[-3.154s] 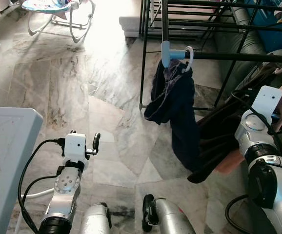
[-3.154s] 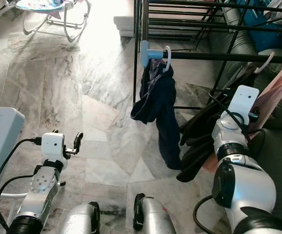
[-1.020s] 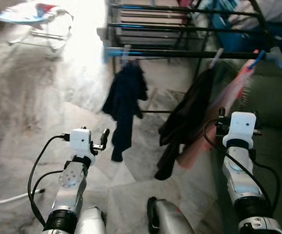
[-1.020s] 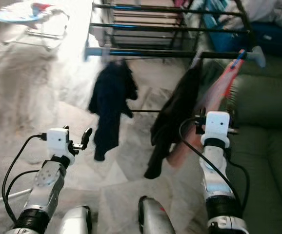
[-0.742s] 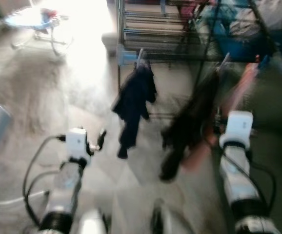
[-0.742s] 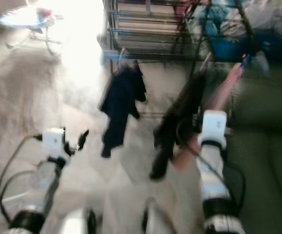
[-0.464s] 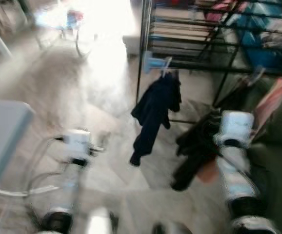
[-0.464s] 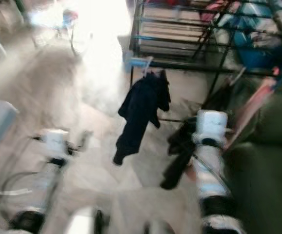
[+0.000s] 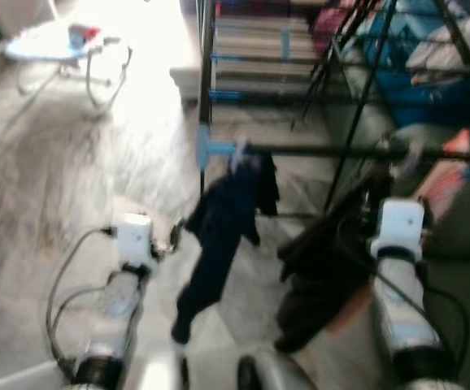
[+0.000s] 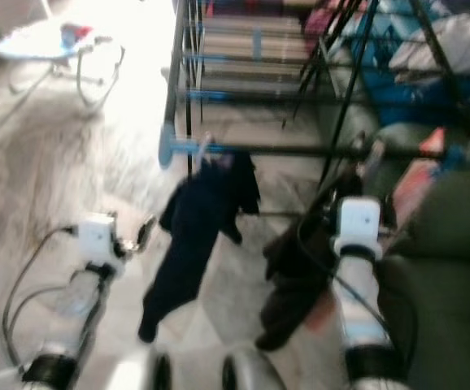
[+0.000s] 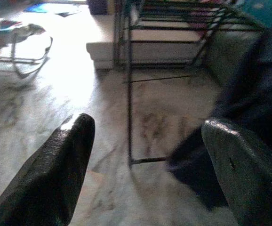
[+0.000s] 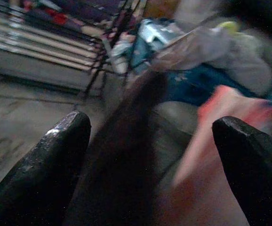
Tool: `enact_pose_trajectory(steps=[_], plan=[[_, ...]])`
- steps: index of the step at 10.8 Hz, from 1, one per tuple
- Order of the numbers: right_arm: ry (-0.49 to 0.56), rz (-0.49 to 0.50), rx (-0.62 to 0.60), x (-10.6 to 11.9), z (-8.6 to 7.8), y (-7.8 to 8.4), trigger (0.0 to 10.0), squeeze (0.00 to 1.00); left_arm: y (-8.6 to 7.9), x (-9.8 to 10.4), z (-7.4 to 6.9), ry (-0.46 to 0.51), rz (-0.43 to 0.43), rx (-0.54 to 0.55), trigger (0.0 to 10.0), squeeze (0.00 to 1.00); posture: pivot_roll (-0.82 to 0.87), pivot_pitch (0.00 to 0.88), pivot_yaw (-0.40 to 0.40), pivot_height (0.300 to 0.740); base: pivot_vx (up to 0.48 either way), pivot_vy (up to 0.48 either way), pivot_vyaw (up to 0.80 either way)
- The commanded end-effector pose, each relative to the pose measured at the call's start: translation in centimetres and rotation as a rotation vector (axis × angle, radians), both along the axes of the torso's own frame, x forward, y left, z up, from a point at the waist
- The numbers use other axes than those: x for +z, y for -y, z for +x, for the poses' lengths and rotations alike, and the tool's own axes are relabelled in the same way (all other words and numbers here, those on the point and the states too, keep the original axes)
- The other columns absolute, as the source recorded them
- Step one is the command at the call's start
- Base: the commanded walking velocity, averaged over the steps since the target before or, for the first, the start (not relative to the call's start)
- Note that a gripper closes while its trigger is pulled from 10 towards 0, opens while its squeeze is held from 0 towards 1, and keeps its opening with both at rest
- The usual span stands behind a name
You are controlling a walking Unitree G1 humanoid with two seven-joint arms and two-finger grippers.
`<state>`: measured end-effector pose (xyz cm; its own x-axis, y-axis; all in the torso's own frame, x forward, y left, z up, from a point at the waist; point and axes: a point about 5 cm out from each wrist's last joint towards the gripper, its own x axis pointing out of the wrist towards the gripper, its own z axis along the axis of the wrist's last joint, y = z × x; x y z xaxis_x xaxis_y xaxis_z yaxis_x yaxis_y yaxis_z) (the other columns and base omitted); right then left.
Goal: Hang hanger
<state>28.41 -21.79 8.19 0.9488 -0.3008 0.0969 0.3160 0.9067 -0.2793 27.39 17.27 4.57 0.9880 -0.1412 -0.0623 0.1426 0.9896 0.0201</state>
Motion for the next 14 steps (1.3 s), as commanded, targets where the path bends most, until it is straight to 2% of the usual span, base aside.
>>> enact_pose_trajectory(steps=[1,3,4,7,8,9,10,11,12,13,14], plan=[[-0.013,-0.01,-0.02,-0.1,-0.3,0.5,10.0,0.64,0.3,-0.5,-0.4,-0.022,-0.005,-0.009,10.0,0.0,-0.01,0.178,-0.047,0.74,0.0,0.0,0.0],[-0.029,-0.003,-0.018,-0.4,-0.3,0.3,10.0,0.64,0.4,-0.5,-0.4,-0.023,-0.003,-0.011,10.0,0.0,-0.01,0.177,-0.048,0.74,0.0,0.0,0.0],[-0.062,0.037,-0.024,-0.9,-0.4,0.2,10.0,0.63,0.4,-0.5,-0.4,-0.026,-0.002,-0.008,10.0,0.0,-0.01,0.177,-0.049,0.74,0.0,0.0,0.0],[-0.144,0.107,-0.088,-2.5,-0.9,1.2,10.0,0.58,0.5,-0.6,-0.4,-0.031,-0.001,-0.011,10.0,0.0,-0.01,0.176,-0.05,0.74,0.0,0.0,0.0],[-0.188,0.14,-0.081,-3.1,-1.0,1.1,10.0,0.54,0.5,-0.7,-0.3,-0.035,0.001,-0.013,10.0,0.0,-0.01,0.175,-0.048,0.74,0.0,0.0,0.0],[-0.254,0.19,-0.053,-4.2,-1.2,0.7,10.0,0.37,0.7,-0.7,-0.3,-0.037,0.002,-0.017,10.0,0.0,-0.01,0.175,-0.048,0.74,0.0,0.0,0.0],[-0.271,0.192,-0.035,-4.5,-1.2,0.4,10.0,0.26,0.8,-0.7,-0.2,-0.038,0.001,-0.019,10.0,0.0,-0.02,0.173,-0.048,0.74,0.0,0.0,0.0],[-0.271,0.179,-0.014,-4.4,-0.9,0.4,4.9,0.17,0.8,-0.7,-0.2,-0.039,0.002,-0.02,10.0,0.0,-0.02,0.172,-0.047,0.74,0.0,0.0,0.0],[-0.264,0.174,-0.016,-4.1,-0.5,0.6,1.8,0.1,0.9,-0.7,-0.2,-0.04,0.003,-0.021,10.0,0.0,-0.01,0.171,-0.047,0.74,0.0,0.0,0.0],[-0.247,0.176,-0.021,-3.5,0.1,1.2,0.0,0.03,0.9,-0.8,-0.2,-0.044,0.004,-0.02,10.0,0.0,-0.01,0.171,-0.047,0.74,0.0,0.0,0.0],[-0.246,0.172,-0.005,-3.2,0.7,1.5,0.0,0.0,0.9,-0.8,-0.2,-0.046,0.005,-0.019,10.0,0.0,-0.01,0.171,-0.047,0.74,0.0,0.0,0.0]])
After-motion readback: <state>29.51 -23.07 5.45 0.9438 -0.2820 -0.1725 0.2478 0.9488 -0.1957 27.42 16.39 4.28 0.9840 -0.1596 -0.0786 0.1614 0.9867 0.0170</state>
